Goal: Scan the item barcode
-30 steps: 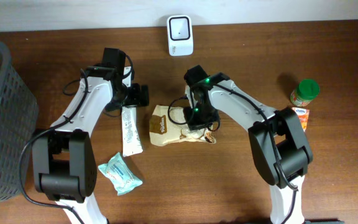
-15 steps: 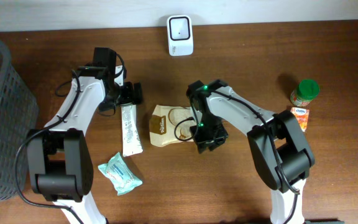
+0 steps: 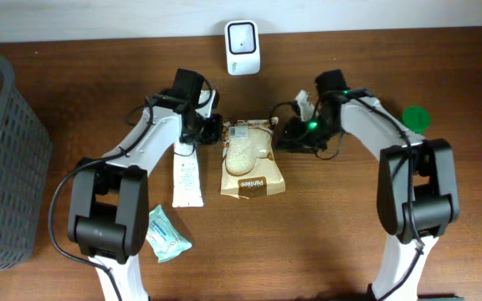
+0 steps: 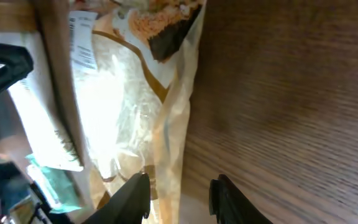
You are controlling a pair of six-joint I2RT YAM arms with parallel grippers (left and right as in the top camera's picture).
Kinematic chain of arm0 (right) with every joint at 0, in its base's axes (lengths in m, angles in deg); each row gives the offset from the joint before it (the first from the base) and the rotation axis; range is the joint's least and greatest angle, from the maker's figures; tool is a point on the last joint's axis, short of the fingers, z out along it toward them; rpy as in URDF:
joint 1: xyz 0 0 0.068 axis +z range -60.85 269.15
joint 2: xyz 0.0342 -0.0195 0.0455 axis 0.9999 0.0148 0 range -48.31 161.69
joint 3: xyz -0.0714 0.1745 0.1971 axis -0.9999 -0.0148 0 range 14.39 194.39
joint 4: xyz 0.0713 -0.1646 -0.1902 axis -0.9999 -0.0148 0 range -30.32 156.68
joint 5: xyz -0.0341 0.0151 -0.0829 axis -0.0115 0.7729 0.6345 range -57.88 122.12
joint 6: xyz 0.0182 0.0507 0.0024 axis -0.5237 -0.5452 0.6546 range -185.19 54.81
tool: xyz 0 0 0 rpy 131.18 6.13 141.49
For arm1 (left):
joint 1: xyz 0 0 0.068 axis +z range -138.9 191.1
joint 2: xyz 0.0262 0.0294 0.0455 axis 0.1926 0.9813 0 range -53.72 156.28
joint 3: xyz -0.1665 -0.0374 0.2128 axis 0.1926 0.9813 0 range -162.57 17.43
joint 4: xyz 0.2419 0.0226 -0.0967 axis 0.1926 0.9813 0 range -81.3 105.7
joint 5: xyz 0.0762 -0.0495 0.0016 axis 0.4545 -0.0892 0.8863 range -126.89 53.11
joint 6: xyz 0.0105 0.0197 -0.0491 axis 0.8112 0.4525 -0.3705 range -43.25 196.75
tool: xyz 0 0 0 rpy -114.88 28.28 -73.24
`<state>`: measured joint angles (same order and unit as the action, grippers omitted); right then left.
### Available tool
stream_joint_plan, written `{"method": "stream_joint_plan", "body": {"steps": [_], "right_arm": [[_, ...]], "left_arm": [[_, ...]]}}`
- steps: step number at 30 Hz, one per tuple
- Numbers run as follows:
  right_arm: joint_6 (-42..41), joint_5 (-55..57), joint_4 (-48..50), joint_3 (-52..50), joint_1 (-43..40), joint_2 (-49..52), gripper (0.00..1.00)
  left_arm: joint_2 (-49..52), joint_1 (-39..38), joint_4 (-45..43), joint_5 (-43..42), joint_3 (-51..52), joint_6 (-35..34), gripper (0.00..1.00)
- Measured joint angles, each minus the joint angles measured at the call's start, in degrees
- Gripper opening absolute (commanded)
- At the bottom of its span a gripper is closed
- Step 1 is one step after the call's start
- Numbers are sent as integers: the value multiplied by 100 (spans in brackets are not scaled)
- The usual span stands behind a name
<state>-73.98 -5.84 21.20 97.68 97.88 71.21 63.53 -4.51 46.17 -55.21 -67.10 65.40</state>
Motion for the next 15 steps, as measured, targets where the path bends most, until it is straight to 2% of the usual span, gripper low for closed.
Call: {"method": "stream_joint_plan", "body": {"steps": [7, 9, 11, 15], "right_arm": [[149, -271, 4, 0, 162, 0, 34], [146, -271, 7, 0, 236, 0, 44], [114, -267, 2, 0, 236, 0, 55], [116, -269, -92, 0, 236, 11, 58]], "left_arm": [[227, 24, -511, -699, -291, -127, 0], [815, -9, -643, -992, -304, -197, 0], [901, -7, -673, -1106, -313, -214, 0], [1113, -229, -737, -1360, -485, -216, 0]]}}
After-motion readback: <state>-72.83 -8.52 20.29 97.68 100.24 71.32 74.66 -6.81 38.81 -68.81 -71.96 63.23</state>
